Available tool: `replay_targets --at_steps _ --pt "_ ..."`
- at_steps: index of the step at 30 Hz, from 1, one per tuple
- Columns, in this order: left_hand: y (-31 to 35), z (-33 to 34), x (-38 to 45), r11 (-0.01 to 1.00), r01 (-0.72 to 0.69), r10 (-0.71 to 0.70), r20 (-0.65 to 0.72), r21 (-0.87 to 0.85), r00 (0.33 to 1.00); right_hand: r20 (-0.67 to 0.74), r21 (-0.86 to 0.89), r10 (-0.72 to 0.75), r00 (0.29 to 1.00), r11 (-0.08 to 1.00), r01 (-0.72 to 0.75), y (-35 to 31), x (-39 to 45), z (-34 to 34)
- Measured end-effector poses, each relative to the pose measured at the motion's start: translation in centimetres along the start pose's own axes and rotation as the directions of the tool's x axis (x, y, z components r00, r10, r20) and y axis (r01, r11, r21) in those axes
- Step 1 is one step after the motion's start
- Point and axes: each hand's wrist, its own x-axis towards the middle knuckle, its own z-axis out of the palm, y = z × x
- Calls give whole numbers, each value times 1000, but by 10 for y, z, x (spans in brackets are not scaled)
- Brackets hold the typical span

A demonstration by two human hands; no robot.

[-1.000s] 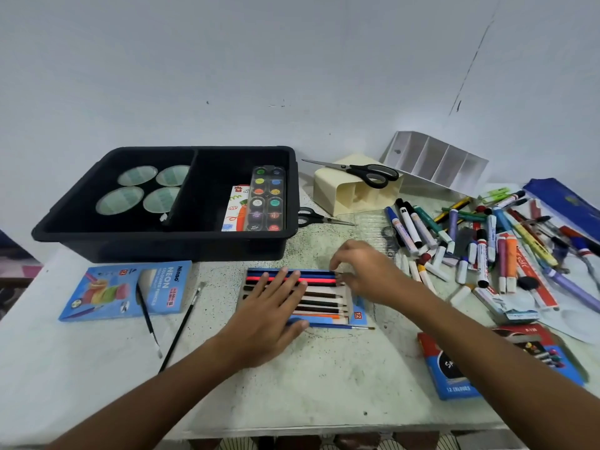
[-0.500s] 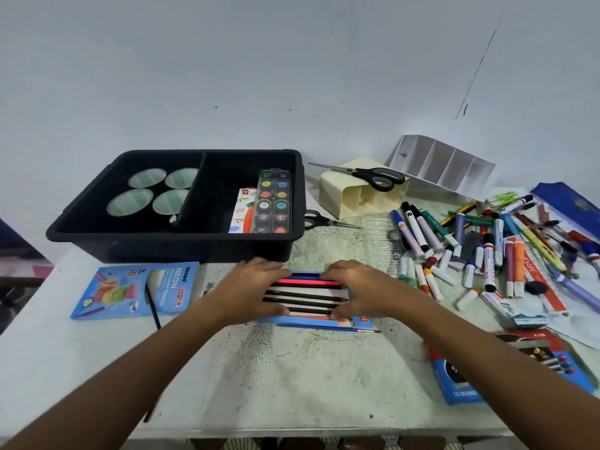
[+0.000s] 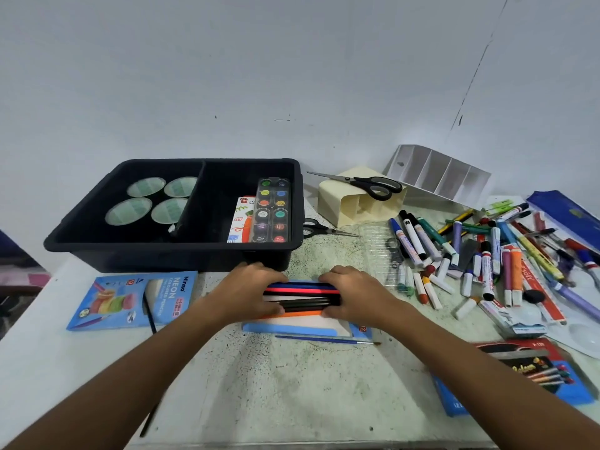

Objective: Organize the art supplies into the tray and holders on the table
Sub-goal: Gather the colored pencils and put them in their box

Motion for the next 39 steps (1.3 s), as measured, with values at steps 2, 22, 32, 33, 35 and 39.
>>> replay_targets --at_steps 2,22,32,33,35,39 --pt "-1 -1 0 1000 8 -9 -16 -26 1000 -19 2 20 1000 1000 -20 -1 1 2" --pt "-12 -5 -5 998 -8 12 56 -59 998 -98 -19 69 993 997 -71 -5 -4 14" --pt "10 20 -28 969 -178 160 112 171 981 -11 -92 -196 981 977 194 -11 -20 20" --pt "10 21 -30 956 -194 177 93 222 980 4 -120 -203 979 972 202 -11 -22 23" --pt "16 19 -33 926 -202 163 145 319 976 32 -155 -210 977 965 212 -12 -23 27" --pt "19 18 -30 948 -152 105 173 281 979 20 -90 -208 978 974 208 -14 -20 30"
